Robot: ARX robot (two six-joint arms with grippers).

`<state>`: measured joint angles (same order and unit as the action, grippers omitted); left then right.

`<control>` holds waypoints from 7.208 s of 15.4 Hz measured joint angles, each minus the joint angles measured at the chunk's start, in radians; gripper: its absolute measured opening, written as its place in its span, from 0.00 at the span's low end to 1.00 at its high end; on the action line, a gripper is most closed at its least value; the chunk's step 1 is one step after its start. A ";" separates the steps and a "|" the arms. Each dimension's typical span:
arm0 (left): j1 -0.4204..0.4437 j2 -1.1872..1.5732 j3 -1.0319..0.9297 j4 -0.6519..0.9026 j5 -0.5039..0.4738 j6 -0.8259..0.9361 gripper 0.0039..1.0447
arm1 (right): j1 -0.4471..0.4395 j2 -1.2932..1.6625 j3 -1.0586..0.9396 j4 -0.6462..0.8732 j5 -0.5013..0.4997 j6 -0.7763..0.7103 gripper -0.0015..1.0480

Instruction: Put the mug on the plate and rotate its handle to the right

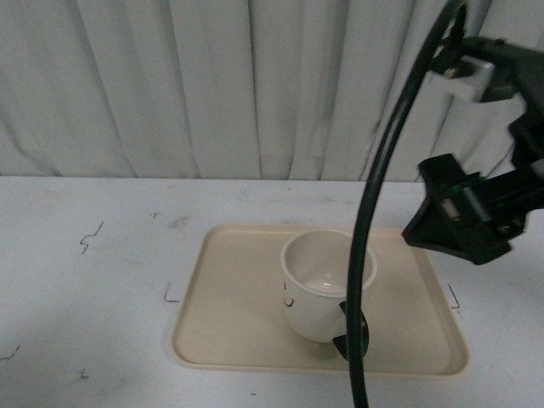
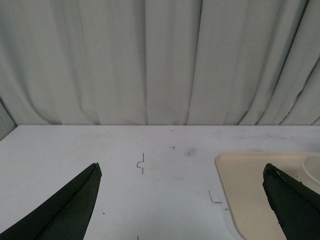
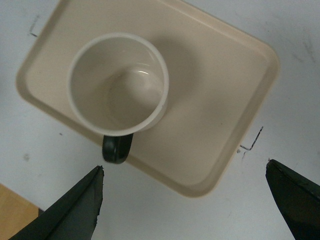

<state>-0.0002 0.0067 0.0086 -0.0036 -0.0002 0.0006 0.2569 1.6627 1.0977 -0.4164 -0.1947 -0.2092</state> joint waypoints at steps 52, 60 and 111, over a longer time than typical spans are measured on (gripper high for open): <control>0.000 0.000 0.000 0.000 0.000 0.000 0.94 | 0.097 0.710 1.182 -0.741 -0.300 -0.898 0.93; 0.000 0.000 0.000 0.000 0.000 0.000 0.94 | -0.056 -0.089 -0.537 1.432 0.386 0.174 0.02; 0.000 0.000 0.000 0.000 0.000 0.000 0.94 | -0.262 -1.659 -1.086 0.413 0.195 0.195 0.90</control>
<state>-0.0002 0.0067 0.0086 -0.0032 -0.0002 0.0006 -0.0055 0.0036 0.0116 -0.0036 -0.0002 -0.0143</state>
